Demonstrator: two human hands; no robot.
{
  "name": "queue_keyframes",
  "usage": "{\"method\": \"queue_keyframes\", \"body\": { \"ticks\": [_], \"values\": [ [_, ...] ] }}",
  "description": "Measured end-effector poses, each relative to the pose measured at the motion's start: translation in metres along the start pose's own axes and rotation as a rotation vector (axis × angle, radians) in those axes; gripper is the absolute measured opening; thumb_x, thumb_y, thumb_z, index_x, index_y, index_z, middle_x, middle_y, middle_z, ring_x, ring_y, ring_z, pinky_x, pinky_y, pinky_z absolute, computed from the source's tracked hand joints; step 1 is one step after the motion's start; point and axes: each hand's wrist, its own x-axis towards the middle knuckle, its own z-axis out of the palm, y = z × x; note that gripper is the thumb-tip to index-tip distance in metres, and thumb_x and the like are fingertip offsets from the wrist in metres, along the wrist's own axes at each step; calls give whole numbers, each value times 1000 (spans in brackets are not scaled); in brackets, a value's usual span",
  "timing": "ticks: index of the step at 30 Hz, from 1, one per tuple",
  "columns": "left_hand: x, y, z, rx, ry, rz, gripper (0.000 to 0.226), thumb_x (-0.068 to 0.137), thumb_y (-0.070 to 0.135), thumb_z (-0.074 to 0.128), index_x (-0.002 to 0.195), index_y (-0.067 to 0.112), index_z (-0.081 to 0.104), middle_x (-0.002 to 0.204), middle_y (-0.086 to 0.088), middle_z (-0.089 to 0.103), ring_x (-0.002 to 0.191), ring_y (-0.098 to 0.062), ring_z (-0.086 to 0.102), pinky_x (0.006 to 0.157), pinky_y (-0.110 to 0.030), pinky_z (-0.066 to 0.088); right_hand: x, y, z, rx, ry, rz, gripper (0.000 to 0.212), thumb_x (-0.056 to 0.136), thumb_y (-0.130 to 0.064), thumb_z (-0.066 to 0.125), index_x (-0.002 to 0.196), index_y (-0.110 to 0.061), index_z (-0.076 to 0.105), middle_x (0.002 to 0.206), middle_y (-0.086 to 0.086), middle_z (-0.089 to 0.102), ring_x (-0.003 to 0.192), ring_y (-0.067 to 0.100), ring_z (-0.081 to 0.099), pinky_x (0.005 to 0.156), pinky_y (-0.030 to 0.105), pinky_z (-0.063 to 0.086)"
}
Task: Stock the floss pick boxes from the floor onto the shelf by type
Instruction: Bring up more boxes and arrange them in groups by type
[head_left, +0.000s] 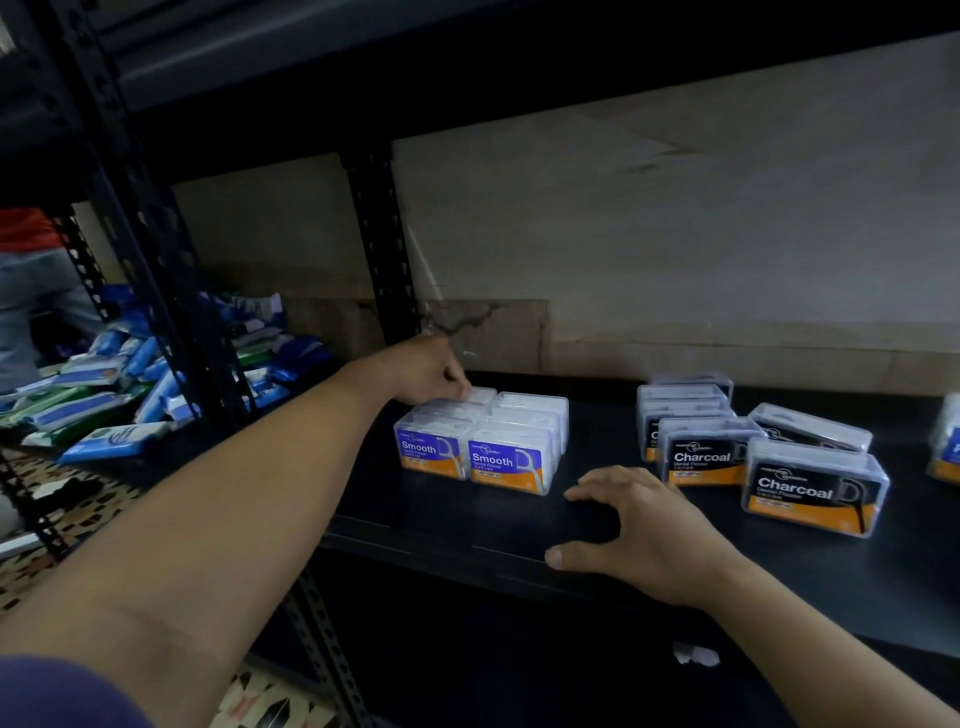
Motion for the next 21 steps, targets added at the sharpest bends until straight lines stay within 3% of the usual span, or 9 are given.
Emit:
{"method": "queue_keyframes", "body": {
  "ticks": [13,21],
  "values": [
    [-6,6,-2,4,-1,-3,19,91,25,70,107,17,78,108,8,75,99,1,67,90,-16,49,3,4,3,2,10,-12,105,49,-98,46,136,-39,53,144,-21,42,135,0,31,114,33,29],
    [-10,11,-4,-5,-9,-14,20,91,25,70,108,19,78,107,8,75,98,0,67,89,-16,48,1,1,3,-10,23,-6,89,60,-87,59,135,-40,53,143,-21,42,136,1,31,114,32,28]
  ]
}}
